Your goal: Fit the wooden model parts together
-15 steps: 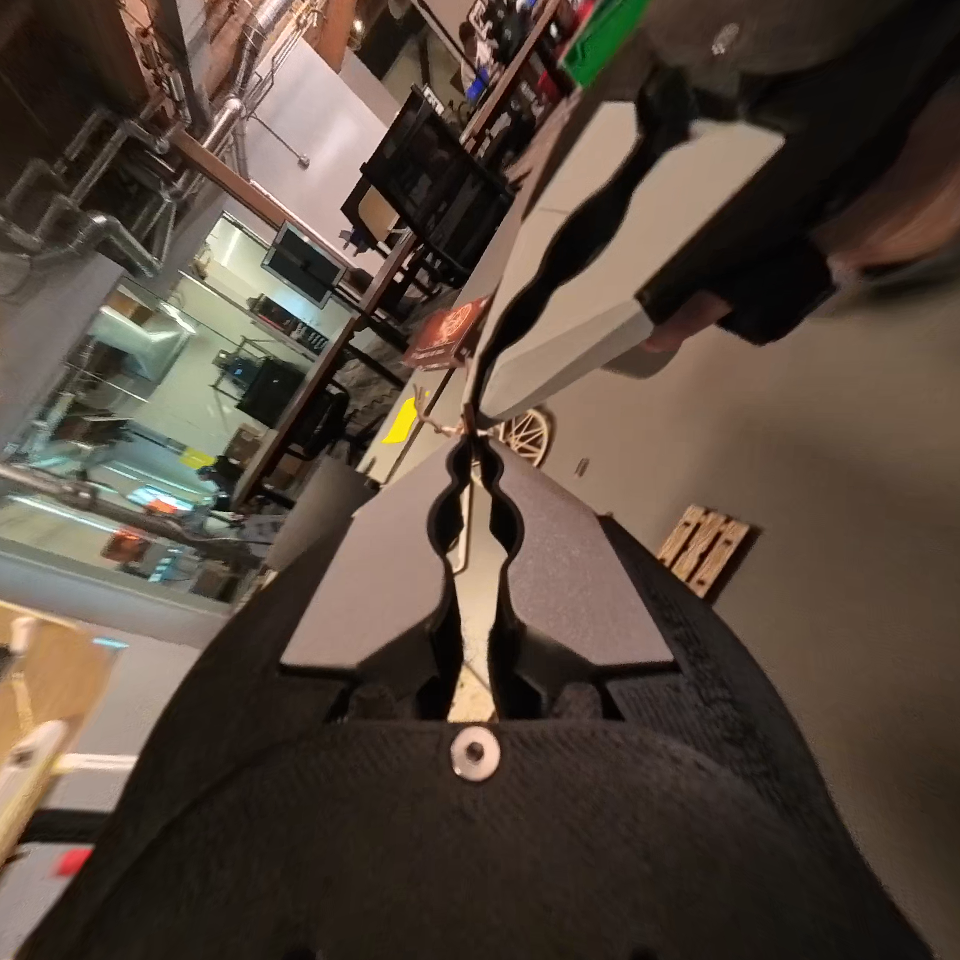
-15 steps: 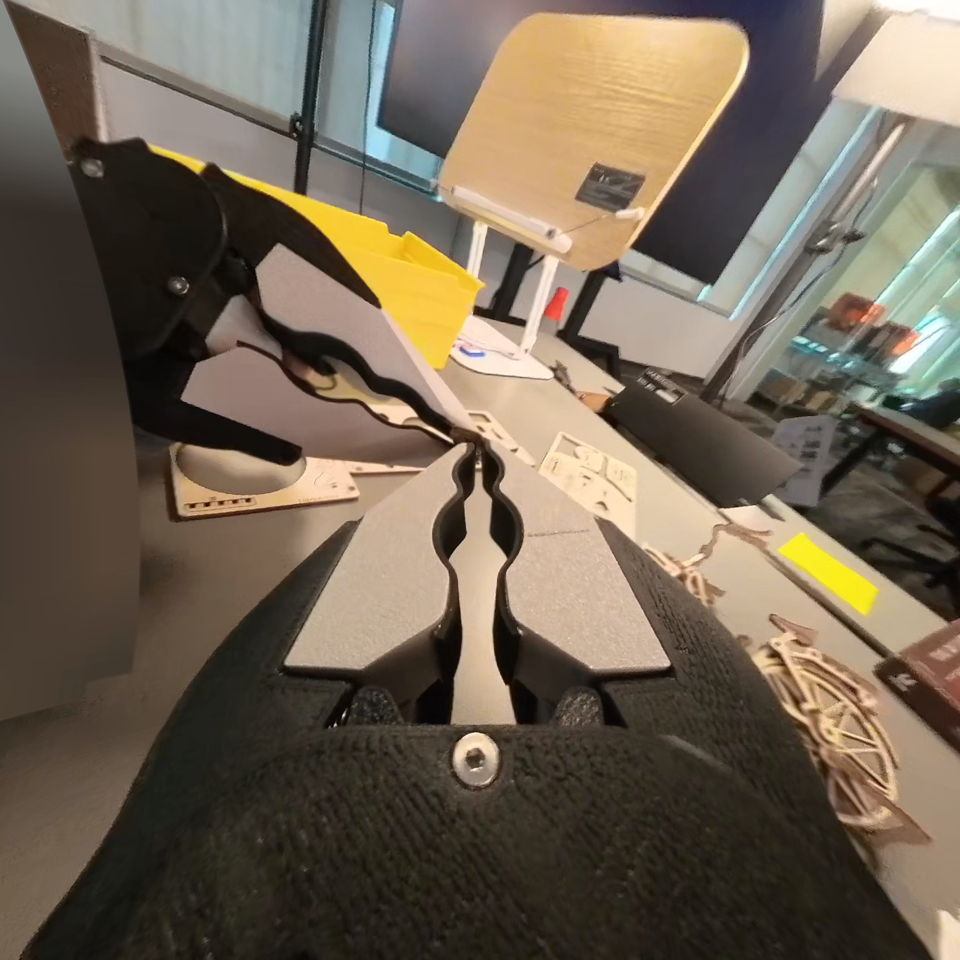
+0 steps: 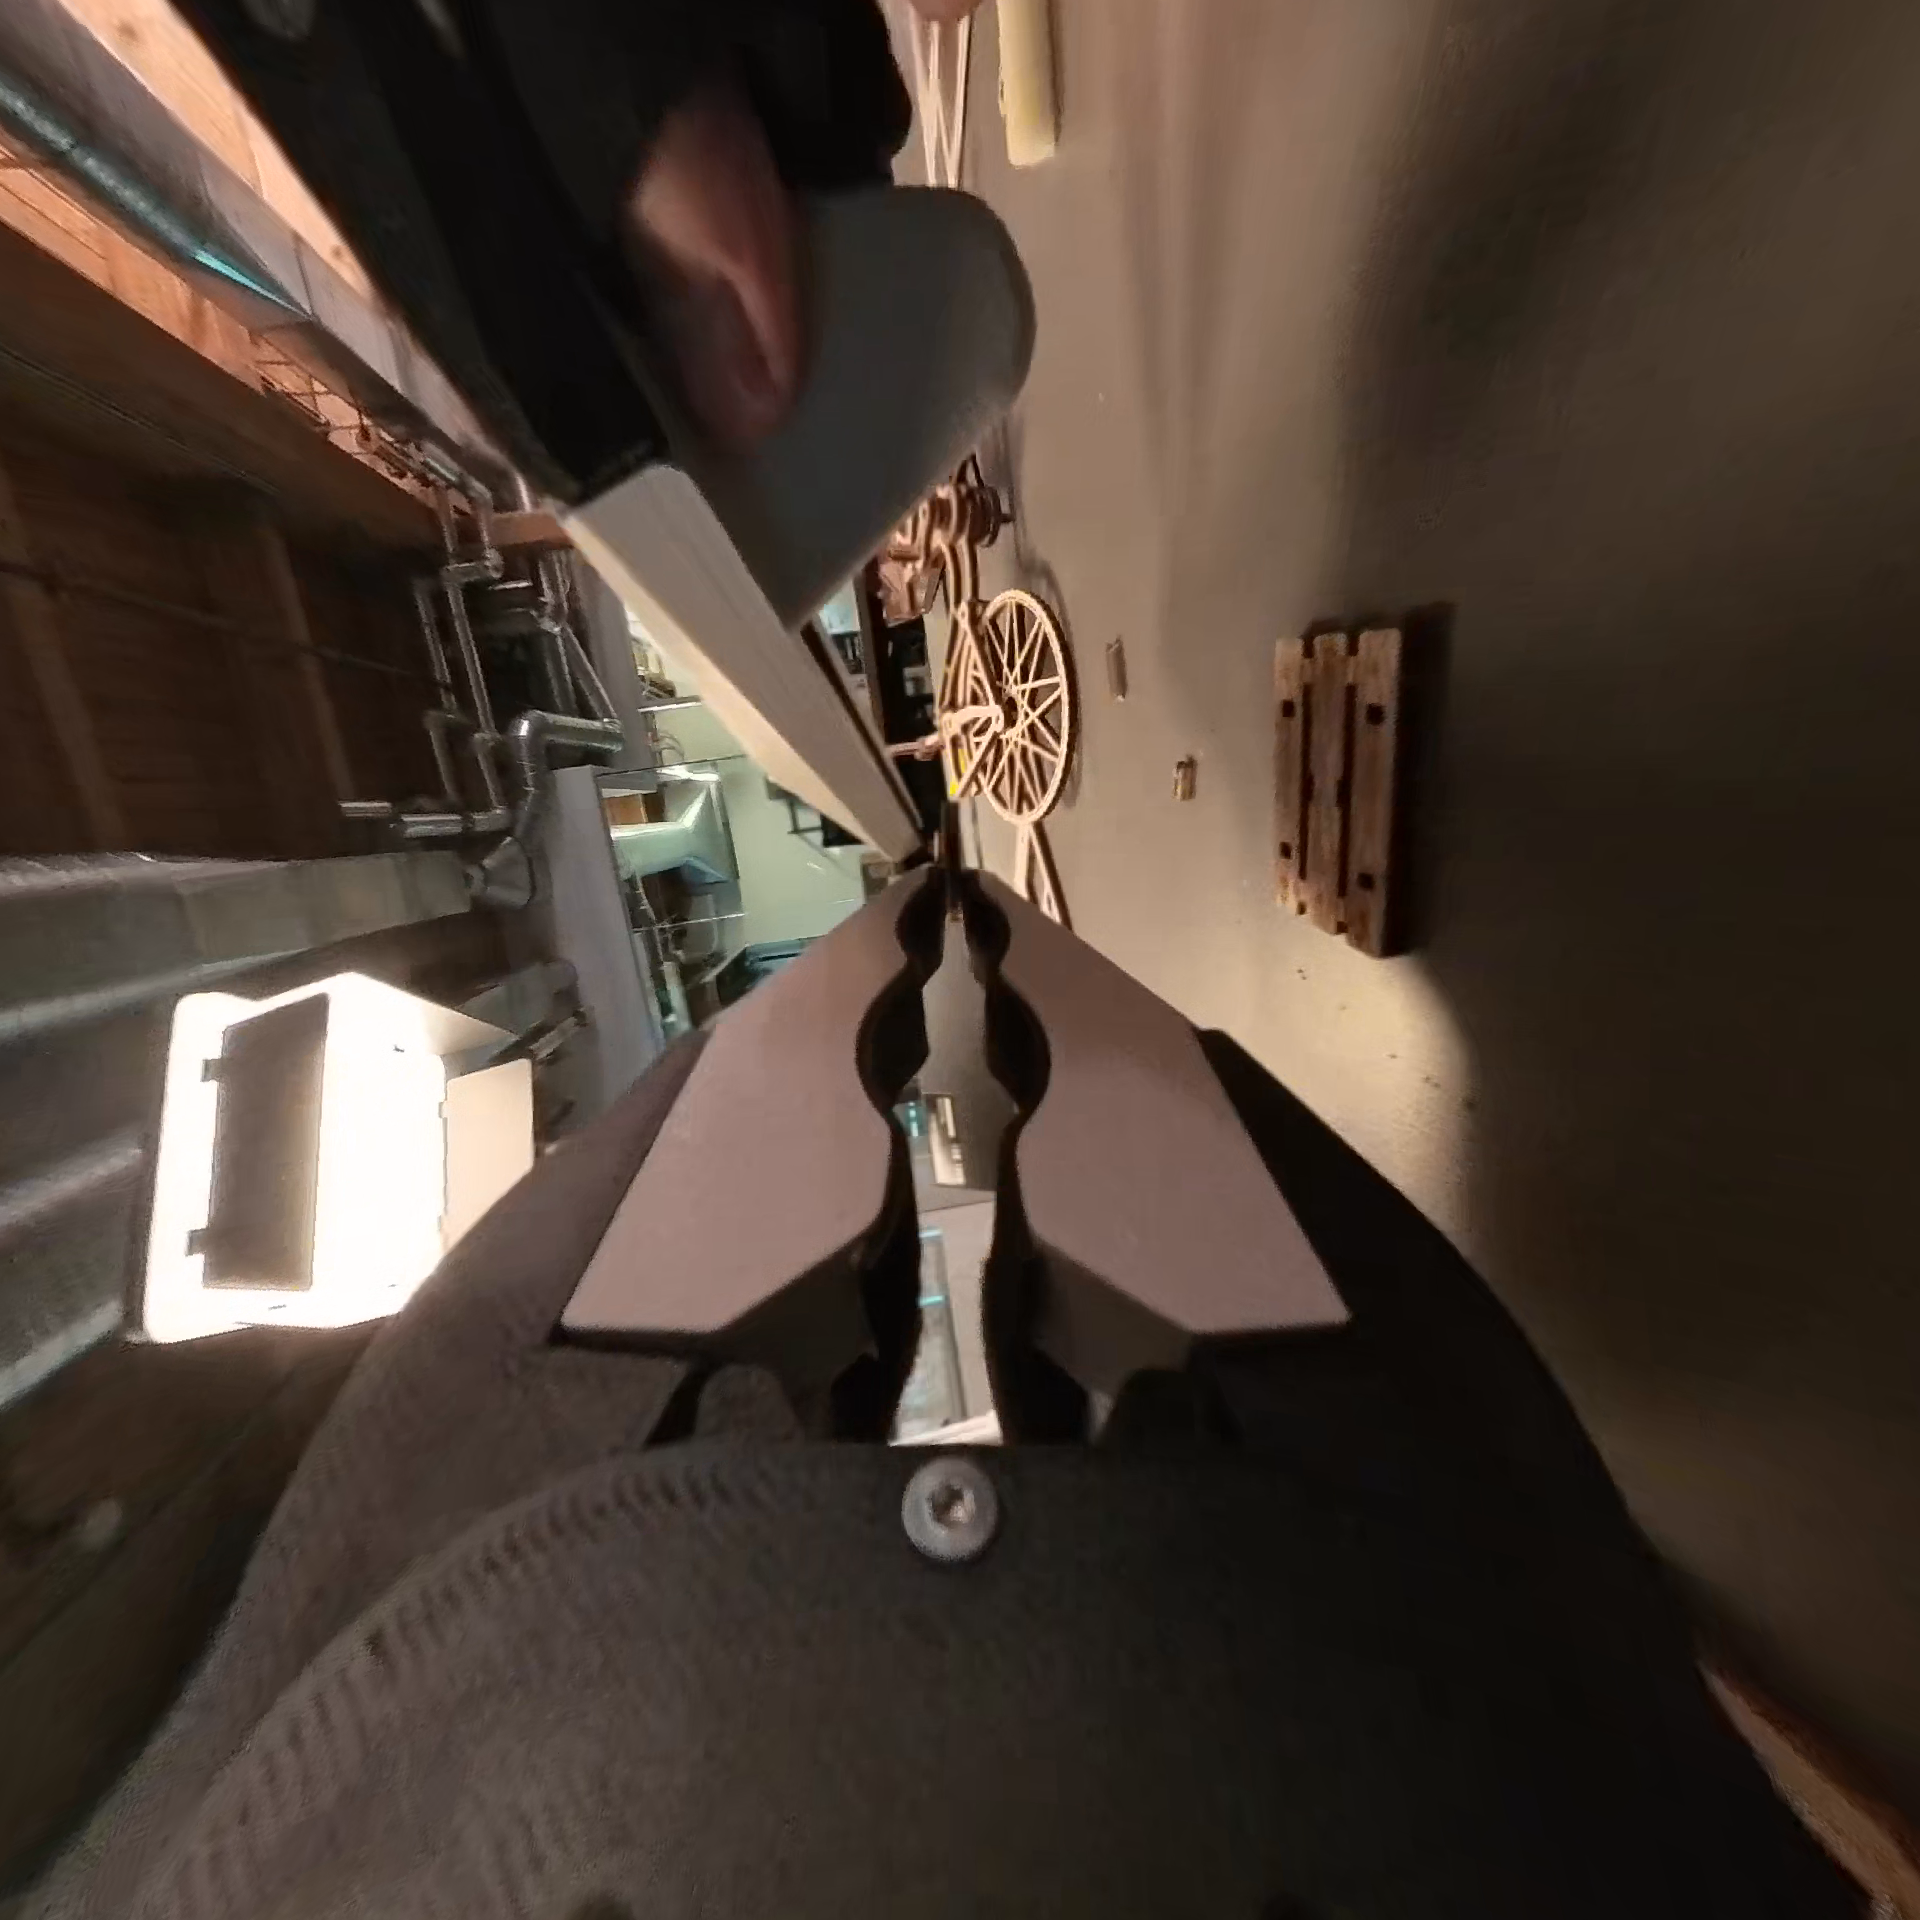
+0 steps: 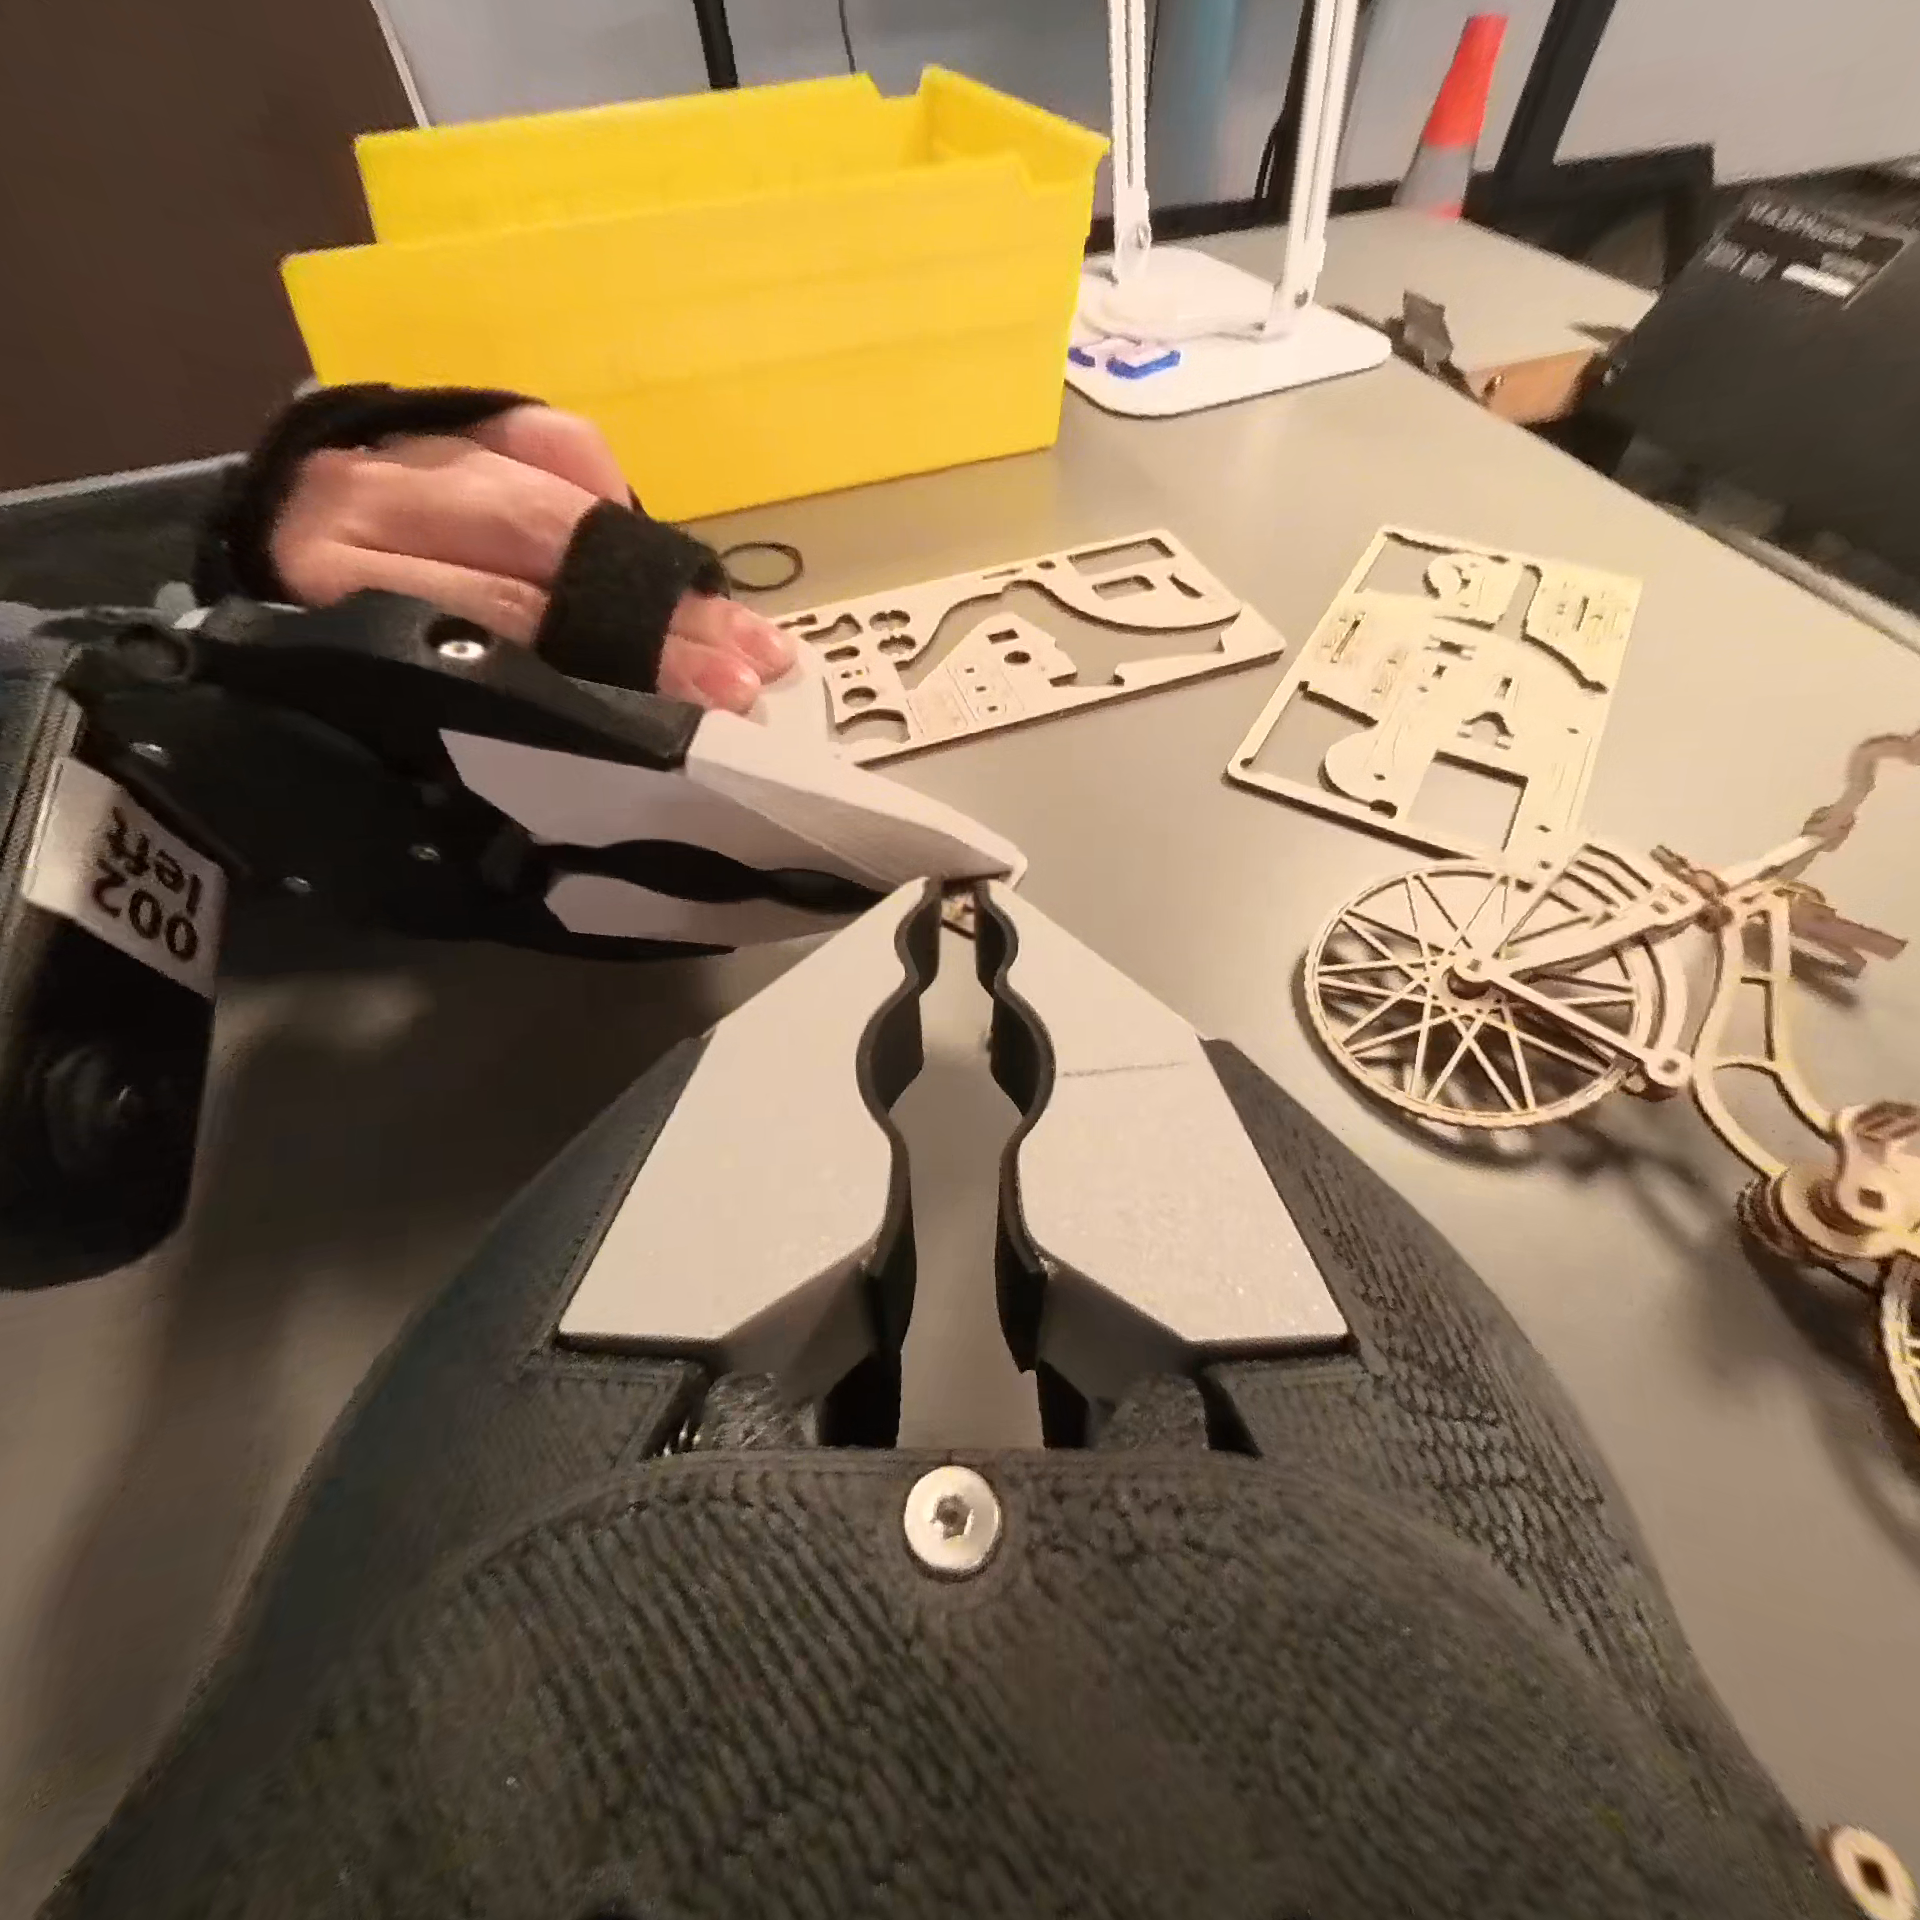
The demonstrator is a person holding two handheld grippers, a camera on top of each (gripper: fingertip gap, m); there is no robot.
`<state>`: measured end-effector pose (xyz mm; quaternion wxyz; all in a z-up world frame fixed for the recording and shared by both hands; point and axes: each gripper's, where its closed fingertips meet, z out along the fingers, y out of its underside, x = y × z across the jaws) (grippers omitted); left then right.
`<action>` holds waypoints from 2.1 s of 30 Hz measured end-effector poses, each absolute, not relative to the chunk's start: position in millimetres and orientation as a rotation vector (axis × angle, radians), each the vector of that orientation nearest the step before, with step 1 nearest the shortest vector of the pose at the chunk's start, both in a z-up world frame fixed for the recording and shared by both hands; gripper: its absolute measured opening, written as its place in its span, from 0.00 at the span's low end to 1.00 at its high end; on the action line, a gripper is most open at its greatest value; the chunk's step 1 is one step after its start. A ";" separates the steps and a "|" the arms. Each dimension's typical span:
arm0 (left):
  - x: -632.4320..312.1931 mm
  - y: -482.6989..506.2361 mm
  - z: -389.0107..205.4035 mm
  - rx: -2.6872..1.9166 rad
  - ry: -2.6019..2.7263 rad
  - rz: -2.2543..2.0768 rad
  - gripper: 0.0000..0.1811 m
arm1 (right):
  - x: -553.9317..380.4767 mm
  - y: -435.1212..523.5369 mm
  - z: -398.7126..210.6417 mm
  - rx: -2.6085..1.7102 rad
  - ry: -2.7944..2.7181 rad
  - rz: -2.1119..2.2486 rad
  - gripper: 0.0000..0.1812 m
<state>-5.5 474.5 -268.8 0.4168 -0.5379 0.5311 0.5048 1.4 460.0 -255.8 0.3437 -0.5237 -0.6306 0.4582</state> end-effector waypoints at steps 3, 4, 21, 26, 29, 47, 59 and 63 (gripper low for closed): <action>-4.3 474.7 -269.9 -1.330 1.360 1.308 0.01 | 0.8 461.1 -258.7 -1.402 -1.633 1.186 0.02; -4.4 474.7 -269.4 -1.320 1.366 1.326 0.01 | 0.7 461.8 -259.2 -1.414 -1.629 1.187 0.02; -3.5 473.1 -269.4 -1.216 1.481 1.525 0.01 | 3.4 461.7 -267.5 -1.467 -1.698 1.151 0.00; -8.3 473.4 -269.0 -1.255 1.445 1.494 0.01 | 7.6 458.3 -268.8 -1.395 -1.764 1.134 0.00; -14.4 473.6 -269.4 -1.307 1.411 1.458 0.01 | 11.2 469.9 -271.2 -1.402 -1.759 1.099 0.00; -14.8 465.7 -246.3 -1.778 0.622 0.135 0.01 | 5.4 486.5 -268.8 -1.321 -1.804 1.109 0.10; 27.6 439.9 -233.4 -1.752 0.597 -0.560 0.01 | 15.1 433.6 -214.4 -1.111 -1.773 1.710 0.06; 36.2 439.5 -237.5 -1.760 0.615 -0.603 0.01 | 14.3 428.4 -219.7 -1.143 -1.807 1.728 0.02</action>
